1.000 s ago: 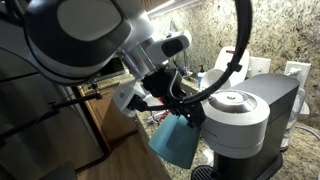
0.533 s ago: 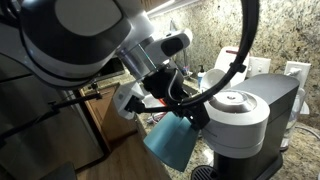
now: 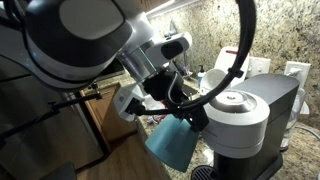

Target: Tilt the watering can over the mug

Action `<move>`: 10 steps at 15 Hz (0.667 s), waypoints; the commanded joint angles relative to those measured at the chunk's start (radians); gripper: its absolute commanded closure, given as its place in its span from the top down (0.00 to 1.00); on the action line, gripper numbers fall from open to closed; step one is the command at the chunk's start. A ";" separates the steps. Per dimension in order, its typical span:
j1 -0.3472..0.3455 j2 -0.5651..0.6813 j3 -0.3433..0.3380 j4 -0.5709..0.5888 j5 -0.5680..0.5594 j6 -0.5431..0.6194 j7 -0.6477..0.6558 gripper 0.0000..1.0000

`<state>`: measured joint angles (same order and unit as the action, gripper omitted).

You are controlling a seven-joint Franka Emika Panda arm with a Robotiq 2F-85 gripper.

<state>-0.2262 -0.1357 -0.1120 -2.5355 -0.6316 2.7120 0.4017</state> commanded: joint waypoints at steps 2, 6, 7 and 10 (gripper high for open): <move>-0.005 -0.001 0.005 0.001 0.006 -0.002 -0.006 0.09; -0.010 0.010 0.014 0.006 -0.021 -0.005 0.038 0.02; -0.002 0.018 0.012 0.005 -0.005 -0.002 0.014 0.02; 0.015 0.050 0.012 0.011 0.015 -0.007 -0.001 0.02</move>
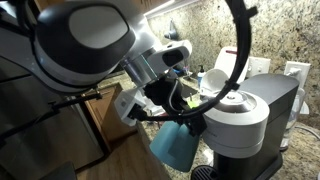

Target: Tilt the watering can over the mug

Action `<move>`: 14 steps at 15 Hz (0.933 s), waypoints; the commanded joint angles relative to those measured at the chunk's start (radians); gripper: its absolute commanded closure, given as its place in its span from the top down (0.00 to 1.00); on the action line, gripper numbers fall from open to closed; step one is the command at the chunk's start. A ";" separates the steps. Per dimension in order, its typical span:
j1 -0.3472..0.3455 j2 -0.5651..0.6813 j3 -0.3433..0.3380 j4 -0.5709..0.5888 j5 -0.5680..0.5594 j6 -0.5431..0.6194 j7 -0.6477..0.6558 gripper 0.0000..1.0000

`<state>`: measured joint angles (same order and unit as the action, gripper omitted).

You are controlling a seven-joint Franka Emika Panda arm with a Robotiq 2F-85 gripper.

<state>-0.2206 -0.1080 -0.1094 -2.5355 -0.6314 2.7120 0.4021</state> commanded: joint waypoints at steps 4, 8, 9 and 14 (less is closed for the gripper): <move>0.025 0.064 0.006 0.022 -0.001 -0.008 0.048 0.02; 0.036 0.090 0.000 0.035 -0.028 -0.018 0.112 0.02; 0.039 0.095 -0.001 0.036 -0.044 -0.012 0.120 0.02; 0.034 0.161 0.004 0.112 -0.362 -0.085 0.443 0.02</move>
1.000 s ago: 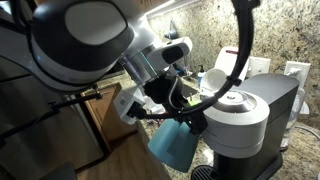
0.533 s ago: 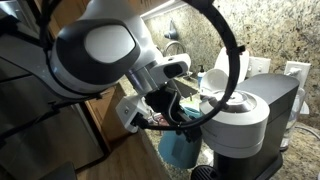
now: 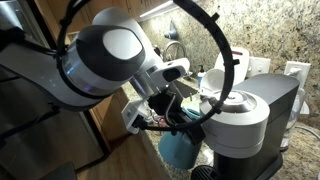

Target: Tilt the watering can over the mug

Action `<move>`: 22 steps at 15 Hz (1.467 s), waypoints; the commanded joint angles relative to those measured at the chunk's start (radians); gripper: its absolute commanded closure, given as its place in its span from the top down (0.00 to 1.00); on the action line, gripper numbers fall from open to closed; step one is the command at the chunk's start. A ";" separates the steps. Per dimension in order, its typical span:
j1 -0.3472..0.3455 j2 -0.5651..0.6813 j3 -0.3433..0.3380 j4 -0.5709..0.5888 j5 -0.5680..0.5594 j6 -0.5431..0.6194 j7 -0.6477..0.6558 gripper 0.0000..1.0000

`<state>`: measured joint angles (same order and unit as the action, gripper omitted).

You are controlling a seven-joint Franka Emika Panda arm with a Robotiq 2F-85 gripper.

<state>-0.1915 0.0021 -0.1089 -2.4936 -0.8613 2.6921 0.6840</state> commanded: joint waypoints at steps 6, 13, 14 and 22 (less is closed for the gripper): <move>0.038 0.158 -0.032 0.114 -0.056 -0.102 0.263 0.02; 0.062 0.188 -0.066 0.153 0.011 -0.109 0.281 0.02; 0.064 0.189 -0.068 0.154 0.025 -0.106 0.269 0.02; 0.104 0.138 -0.106 0.117 -0.137 -0.064 0.554 0.02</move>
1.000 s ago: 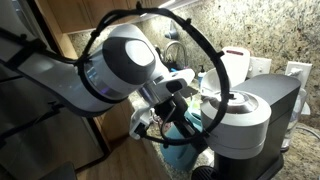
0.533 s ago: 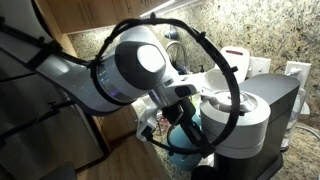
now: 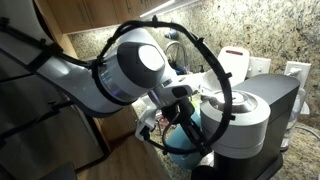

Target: Tilt the watering can over the mug

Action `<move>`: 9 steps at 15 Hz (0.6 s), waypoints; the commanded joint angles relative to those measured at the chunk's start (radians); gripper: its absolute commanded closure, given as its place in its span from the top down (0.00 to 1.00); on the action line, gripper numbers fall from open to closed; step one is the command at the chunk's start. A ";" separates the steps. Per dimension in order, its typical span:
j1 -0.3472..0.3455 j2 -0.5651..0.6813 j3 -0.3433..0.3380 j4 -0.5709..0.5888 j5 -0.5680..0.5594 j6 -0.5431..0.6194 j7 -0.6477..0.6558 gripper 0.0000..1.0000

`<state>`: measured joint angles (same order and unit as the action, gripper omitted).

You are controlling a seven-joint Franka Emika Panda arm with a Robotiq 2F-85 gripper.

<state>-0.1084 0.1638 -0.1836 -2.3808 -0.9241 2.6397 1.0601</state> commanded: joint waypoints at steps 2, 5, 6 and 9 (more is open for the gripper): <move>0.018 -0.025 -0.026 -0.003 -0.086 -0.012 0.277 0.02; 0.026 -0.025 -0.028 -0.005 -0.112 -0.028 0.424 0.02; 0.030 -0.024 -0.028 -0.006 -0.127 -0.033 0.477 0.02; 0.027 0.003 0.004 -0.018 -0.139 -0.006 0.482 0.09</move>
<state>-0.0724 0.1684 -0.1890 -2.3989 -1.0669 2.6363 1.5472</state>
